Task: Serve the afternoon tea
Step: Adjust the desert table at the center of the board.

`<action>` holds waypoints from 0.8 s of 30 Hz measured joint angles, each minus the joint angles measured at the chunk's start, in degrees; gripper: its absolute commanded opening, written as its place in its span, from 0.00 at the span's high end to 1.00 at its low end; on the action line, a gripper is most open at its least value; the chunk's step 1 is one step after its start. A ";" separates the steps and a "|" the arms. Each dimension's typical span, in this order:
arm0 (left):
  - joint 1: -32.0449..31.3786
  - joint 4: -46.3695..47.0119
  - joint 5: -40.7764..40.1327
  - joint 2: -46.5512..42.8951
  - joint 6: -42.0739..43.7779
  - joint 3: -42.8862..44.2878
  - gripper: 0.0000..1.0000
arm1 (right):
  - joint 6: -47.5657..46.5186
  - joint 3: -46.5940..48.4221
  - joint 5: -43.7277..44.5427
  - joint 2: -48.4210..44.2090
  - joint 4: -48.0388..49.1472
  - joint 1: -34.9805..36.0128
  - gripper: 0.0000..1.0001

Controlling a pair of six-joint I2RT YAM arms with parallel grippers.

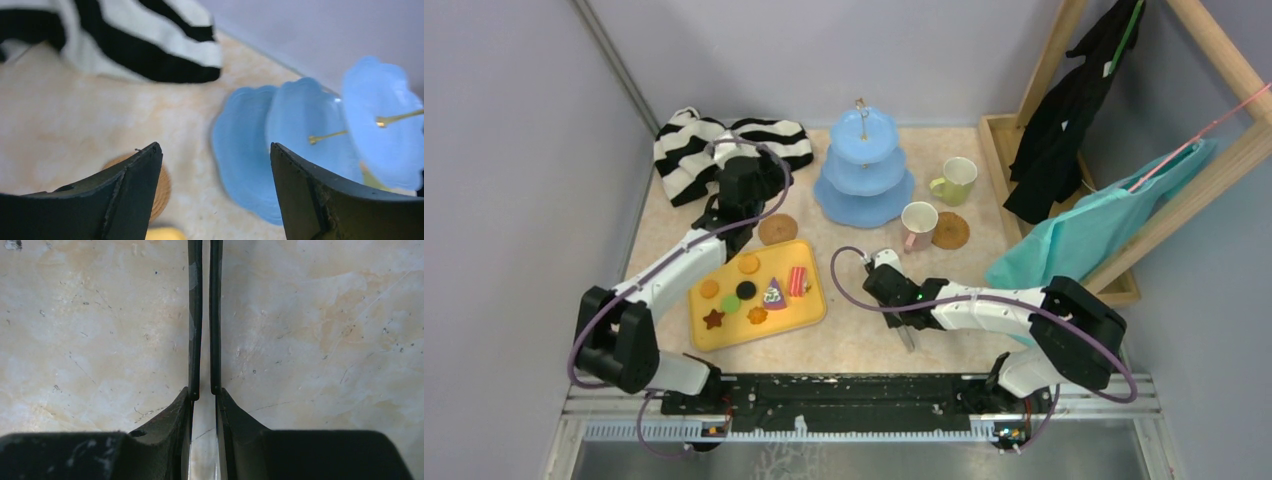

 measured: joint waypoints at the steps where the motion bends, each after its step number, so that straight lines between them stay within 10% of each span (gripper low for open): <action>1: -0.04 1.88 2.16 1.55 2.43 2.10 0.14 | 0.02 -0.17 -0.04 0.11 0.09 0.00 0.91; 24: -9.38 13.25 20.70 23.39 38.75 28.96 0.05 | -0.02 -0.26 -1.40 1.79 3.63 -0.70 0.76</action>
